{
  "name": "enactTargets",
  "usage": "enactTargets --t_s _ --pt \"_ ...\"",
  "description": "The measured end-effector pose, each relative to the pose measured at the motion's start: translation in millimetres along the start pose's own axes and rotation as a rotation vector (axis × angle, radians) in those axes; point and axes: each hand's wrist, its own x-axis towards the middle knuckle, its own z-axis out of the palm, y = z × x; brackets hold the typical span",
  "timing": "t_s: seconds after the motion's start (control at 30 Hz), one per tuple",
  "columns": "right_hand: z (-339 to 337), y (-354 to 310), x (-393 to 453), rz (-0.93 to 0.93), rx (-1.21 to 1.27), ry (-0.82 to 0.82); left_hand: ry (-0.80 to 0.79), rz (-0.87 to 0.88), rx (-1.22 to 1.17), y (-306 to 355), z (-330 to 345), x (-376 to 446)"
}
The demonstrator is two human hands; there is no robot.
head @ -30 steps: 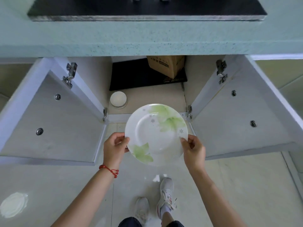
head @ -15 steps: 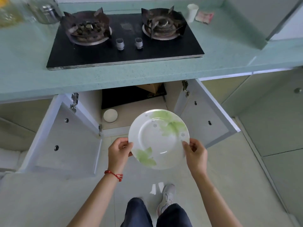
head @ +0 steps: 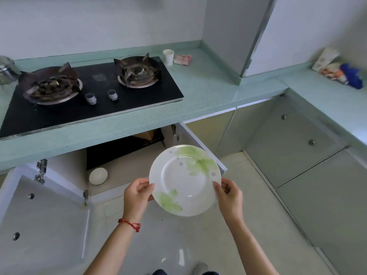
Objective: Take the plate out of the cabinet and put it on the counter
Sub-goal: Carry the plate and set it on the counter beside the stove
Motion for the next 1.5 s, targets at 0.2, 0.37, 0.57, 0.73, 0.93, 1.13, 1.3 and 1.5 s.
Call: enactTargets --t_s 0.2,0.37,0.57,0.73,0.93,1.13,1.3,1.5 --pt "-67.0 -8.3 41.2 -0.034 -0.003 0.056 -0.061 0.021 -0.004 14.8 80.9 -4.3" --pt "-119.2 -8.3 70.2 -0.036 0.004 0.122 -0.127 0.032 0.016 25.6 146.2 -7.7" --pt "-162.0 -6.5 101.9 -0.010 0.003 0.208 -0.196 0.036 0.051 36.4 208.8 0.0" --pt "-170.8 -17.0 140.4 0.001 0.034 0.241 -0.227 0.034 0.046 48.6 249.3 33.3" --pt "-159.1 -37.0 204.0 0.005 0.020 0.237 -0.237 0.048 0.033 65.3 284.0 88.5" --pt "-142.0 -59.7 259.4 -0.007 0.001 0.188 -0.184 0.048 0.055 76.6 300.8 141.5" --pt "-129.0 -74.5 308.4 -0.031 -0.046 0.113 -0.088 0.062 0.046 82.8 314.4 169.3" --pt "-111.5 -90.4 382.1 -0.073 -0.070 -0.068 0.104 0.044 -0.003 86.4 337.5 199.1"
